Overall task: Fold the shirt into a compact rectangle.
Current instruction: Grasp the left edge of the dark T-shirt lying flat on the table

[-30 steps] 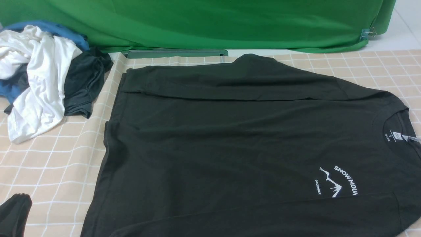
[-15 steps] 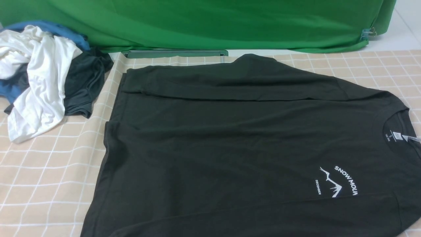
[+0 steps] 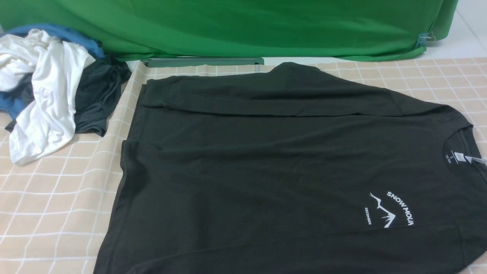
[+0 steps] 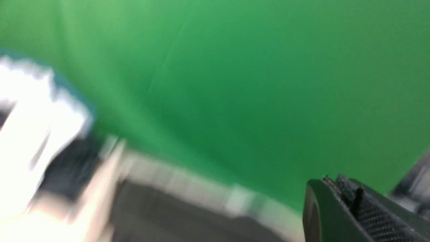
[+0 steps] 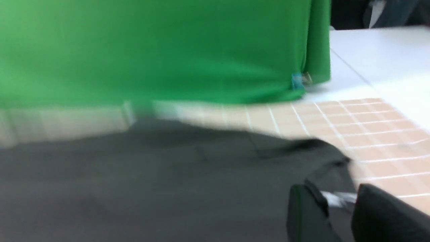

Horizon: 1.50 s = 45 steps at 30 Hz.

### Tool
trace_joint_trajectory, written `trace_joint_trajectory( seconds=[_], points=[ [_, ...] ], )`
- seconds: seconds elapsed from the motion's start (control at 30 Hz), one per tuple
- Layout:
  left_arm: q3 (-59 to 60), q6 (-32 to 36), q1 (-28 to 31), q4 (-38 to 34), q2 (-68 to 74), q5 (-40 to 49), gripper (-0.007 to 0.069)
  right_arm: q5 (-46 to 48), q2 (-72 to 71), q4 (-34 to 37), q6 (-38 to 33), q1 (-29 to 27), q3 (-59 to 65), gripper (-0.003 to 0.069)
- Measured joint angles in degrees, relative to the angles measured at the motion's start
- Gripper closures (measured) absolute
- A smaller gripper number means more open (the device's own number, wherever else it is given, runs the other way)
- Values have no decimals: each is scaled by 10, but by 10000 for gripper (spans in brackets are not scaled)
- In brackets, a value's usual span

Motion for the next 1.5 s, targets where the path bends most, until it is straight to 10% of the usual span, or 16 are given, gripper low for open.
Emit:
trace_joint_trajectory(
  seconds=[0.17,0.33,0.47,0.63,0.93,1.27,1.5],
  points=[
    [-67,113,0,-3,208,252,602,-70,0,28,128,0,0,408],
    [-70,200,-3,-9,362,326,602,-102,0,32,149,0,0,408],
    [-70,209,-51,9,428,329,609,-122,0,32,164,3,-10,448],
    [-65,149,-148,77,469,331,609,36,54,-15,83,30,-152,610],
    [-62,172,-189,147,533,263,531,372,344,-7,-84,52,-393,620],
    [-62,196,-189,136,645,204,207,398,438,47,-145,52,-397,621],
    [-69,209,-189,134,681,223,228,388,438,48,-154,52,-397,621]
  ],
)
